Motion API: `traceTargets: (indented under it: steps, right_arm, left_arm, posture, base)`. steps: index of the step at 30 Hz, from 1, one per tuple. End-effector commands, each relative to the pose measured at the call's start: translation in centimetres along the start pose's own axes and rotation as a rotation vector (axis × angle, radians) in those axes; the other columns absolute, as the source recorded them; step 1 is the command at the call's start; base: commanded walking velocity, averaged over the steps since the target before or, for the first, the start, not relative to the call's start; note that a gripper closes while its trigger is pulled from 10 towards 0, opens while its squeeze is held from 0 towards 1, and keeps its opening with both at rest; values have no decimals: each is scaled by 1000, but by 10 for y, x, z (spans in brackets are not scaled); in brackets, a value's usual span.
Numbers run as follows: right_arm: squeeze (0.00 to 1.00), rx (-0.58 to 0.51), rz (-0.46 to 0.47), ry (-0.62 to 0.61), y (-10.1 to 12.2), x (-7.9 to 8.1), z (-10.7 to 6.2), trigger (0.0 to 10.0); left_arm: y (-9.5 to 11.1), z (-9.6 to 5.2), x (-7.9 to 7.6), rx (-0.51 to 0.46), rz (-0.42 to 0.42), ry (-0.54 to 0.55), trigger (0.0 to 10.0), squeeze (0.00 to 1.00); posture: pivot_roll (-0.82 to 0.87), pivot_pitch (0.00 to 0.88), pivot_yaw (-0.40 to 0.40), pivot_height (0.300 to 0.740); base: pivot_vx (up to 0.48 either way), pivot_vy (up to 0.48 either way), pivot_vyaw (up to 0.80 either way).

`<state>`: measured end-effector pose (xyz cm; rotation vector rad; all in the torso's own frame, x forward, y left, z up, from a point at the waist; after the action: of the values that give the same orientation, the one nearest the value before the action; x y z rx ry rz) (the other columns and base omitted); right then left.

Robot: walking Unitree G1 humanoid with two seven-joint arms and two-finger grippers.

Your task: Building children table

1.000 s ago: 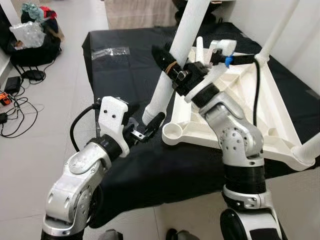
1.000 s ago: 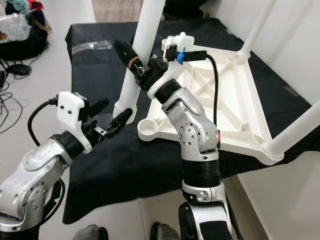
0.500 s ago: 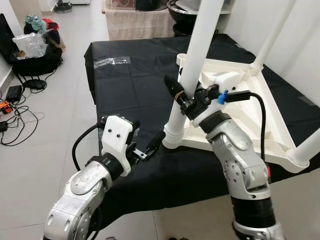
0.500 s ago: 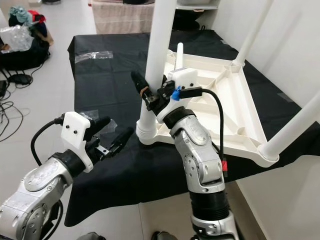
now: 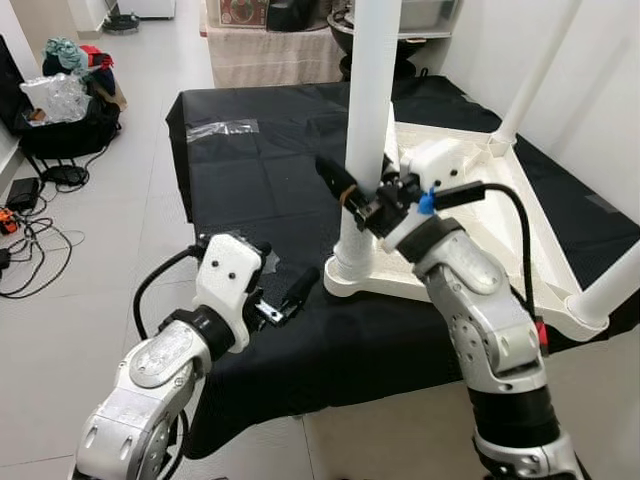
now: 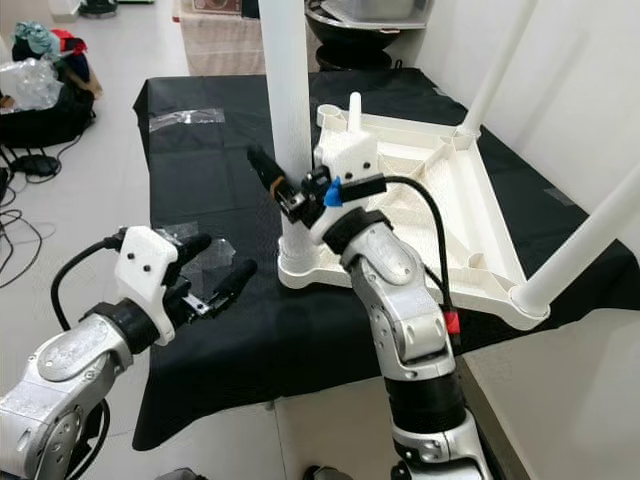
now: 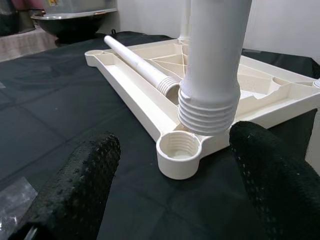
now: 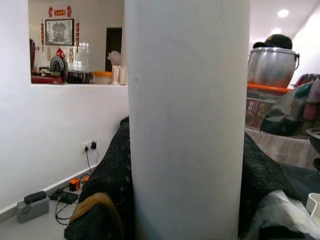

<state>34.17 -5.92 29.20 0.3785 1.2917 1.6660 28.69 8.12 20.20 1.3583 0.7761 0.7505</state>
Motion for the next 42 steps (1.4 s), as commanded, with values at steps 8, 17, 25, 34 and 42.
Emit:
traceTargets:
  steps: [8, 17, 25, 34, 42]
  right_arm:
    - [0, -12, 164, -33, 7, -1, 11, 10000]
    - [0, -10, 225, -10, 6, 4, 13, 10000]
    - [0, -45, 307, 31, 17, 14, 18, 10000]
    - [0, -67, 335, 65, 26, 23, 21, 10000]
    - [0, -78, 343, 68, 33, 22, 24, 10000]
  left_arm:
    - [-1, 5, -5, -5, -5, -14, 10000, 0]
    - [4, 8, 1, -21, 1, 6, 10000, 0]
    - [4, 14, 7, -30, -44, -21, 10000, 0]
    - [-3, 22, -1, -6, -73, -89, 10000, 0]
    - [-8, 26, -3, 18, -59, -106, 10000, 0]
  posture:
    - [19, 70, -65, 740]
    - [21, 75, -64, 740]
    - [19, 75, -62, 740]
    - [20, 80, -59, 740]
    - [17, 94, -52, 740]
  base:
    - [0, 0, 311]
    - [0, 0, 0]
    - [0, 0, 0]
    - [0, 0, 0]
    - [0, 0, 0]
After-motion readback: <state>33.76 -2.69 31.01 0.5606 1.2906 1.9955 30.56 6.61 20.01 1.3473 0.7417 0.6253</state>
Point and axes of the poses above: a point about 5 cm out from each wrist's last joint towards the gripper, its own z axis pointing out of the wrist towards the gripper, its own y axis along the axis of the wrist's last joint, x = y × z, the point moved 6 cm from there along z, pointing out of the wrist towards the gripper, and after that the axes turned 10 degrees about -z, right-handed, at the moved point
